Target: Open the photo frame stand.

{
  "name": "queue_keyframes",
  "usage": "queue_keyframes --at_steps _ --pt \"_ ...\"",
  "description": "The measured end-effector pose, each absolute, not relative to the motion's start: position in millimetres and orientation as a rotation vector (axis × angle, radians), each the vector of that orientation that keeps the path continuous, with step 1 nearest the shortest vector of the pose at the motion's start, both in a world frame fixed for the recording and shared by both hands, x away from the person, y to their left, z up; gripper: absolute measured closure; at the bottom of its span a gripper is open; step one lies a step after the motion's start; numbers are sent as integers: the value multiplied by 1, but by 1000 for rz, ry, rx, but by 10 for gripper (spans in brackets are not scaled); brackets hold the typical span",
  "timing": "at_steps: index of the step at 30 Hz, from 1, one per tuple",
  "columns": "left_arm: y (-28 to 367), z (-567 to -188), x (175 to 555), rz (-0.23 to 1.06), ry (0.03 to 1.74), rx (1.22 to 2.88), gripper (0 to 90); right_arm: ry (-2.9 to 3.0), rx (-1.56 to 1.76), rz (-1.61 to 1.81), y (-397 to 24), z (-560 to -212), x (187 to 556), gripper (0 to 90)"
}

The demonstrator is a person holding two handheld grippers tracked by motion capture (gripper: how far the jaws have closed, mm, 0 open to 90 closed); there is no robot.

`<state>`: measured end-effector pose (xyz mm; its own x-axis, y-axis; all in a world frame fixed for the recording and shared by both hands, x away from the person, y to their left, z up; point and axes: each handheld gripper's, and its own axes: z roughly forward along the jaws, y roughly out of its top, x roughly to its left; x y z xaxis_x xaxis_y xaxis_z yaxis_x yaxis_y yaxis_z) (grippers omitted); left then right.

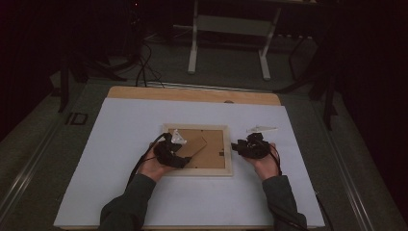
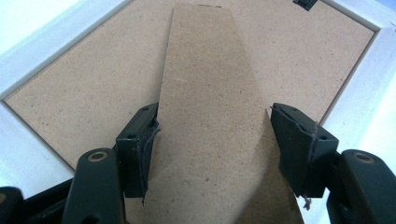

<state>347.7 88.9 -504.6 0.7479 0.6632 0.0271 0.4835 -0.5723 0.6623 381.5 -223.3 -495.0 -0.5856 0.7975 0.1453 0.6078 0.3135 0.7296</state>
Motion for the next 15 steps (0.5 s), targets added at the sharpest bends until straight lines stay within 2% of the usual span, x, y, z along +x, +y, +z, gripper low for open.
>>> queue_keyframes --at_steps 15 --pt "88 -504 343 401 843 2283 374 2368 1255 1111 -217 -490 394 606"
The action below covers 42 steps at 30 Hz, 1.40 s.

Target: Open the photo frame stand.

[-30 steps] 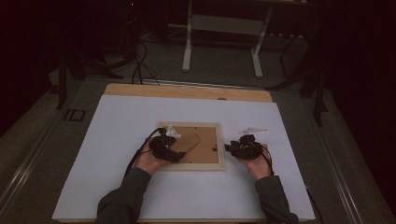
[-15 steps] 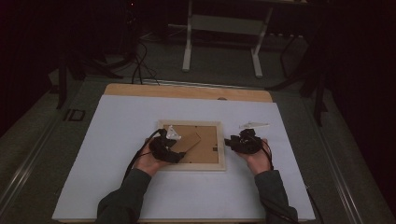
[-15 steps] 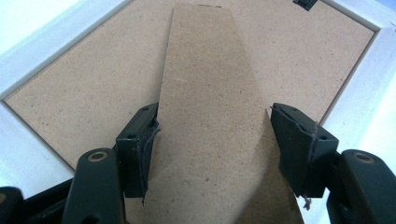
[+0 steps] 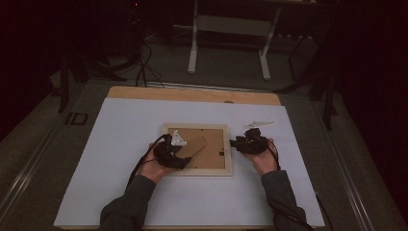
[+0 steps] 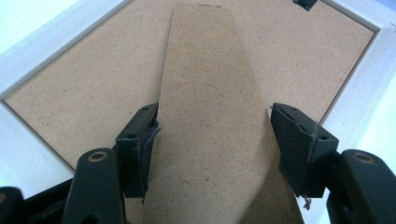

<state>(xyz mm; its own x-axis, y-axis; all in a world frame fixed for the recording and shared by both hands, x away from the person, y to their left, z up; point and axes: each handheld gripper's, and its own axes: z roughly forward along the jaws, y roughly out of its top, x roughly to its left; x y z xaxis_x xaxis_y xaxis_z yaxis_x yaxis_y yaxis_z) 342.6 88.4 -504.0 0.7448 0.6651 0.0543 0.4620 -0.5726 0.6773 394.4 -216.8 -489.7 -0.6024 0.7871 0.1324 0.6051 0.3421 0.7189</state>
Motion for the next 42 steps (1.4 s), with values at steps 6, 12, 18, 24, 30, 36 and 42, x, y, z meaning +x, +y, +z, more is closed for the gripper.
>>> queue_keyframes --at_steps 6,12,18,24,30,36,42 --pt "88 -504 341 418 838 2277 373 2385 1253 1107 -215 -490 399 601" --pt "88 -503 338 437 828 2274 373 2402 1256 1111 -213 -491 402 594" --pt "88 -503 335 460 819 2265 374 2413 1258 1109 -211 -491 406 586" --pt "87 -502 333 480 809 2261 374 2426 1255 1105 -209 -490 409 573" --pt "87 -503 330 497 802 2252 373 2436 1248 1091 -207 -488 414 545" --pt "87 -503 327 525 792 2246 374 2453 1249 1086 -202 -486 420 529" --pt "86 -503 324 549 786 2237 373 2468 1257 1090 -198 -485 425 528"
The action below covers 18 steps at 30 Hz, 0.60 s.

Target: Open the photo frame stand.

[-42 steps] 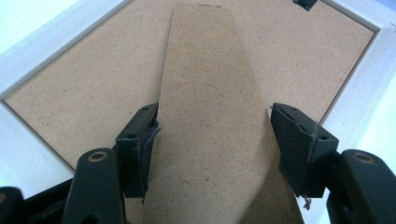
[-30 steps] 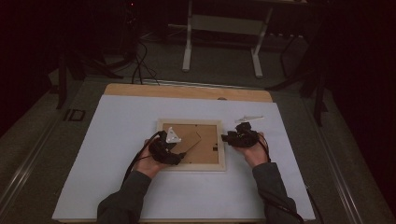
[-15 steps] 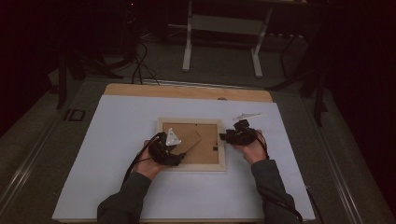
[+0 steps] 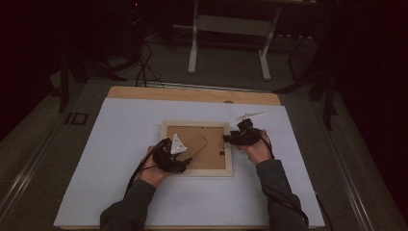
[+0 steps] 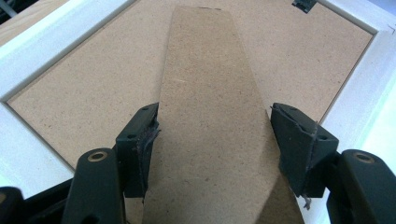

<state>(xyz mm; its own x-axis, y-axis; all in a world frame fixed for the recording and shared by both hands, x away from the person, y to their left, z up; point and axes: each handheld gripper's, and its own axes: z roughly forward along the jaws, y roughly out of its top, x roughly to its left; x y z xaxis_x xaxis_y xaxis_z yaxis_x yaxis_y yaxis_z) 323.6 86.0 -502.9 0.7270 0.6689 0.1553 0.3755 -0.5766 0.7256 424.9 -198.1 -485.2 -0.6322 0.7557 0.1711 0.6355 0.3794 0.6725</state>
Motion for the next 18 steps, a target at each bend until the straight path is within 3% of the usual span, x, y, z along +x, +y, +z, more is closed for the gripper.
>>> queue_keyframes --at_steps 18 --pt "85 -502 318 609 743 2224 374 2534 1324 1137 -206 -487 437 497"
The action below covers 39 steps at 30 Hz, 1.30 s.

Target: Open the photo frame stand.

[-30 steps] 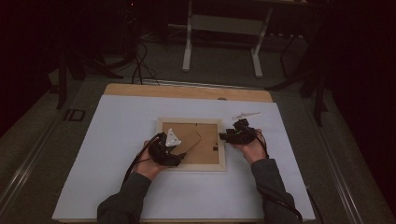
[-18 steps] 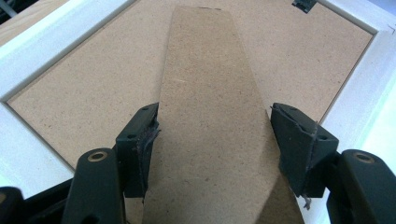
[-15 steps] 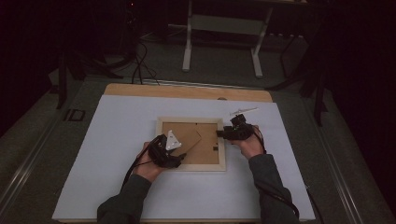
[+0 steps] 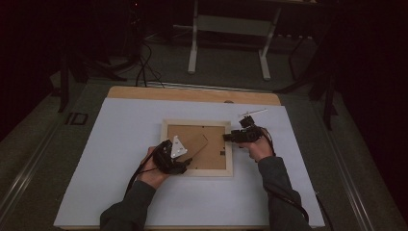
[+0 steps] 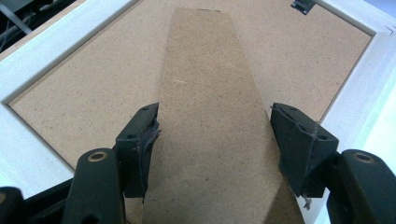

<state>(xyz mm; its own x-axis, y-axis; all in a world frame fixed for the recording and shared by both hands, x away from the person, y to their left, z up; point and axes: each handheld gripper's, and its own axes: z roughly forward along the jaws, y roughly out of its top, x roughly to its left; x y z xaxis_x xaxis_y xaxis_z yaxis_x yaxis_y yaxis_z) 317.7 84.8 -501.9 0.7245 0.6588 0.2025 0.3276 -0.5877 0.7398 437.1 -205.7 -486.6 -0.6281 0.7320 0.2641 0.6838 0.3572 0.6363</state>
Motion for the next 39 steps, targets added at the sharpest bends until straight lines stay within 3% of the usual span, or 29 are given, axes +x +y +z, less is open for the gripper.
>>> queue_keyframes --at_steps 25,33,39 --pt "86 -503 314 655 680 2189 373 2622 1368 1300 -215 -492 446 448" --pt "87 -503 314 659 677 2182 373 2602 1414 1375 -224 -492 444 543" --pt "87 -504 314 646 690 2176 372 2585 1424 1396 -226 -491 442 550"
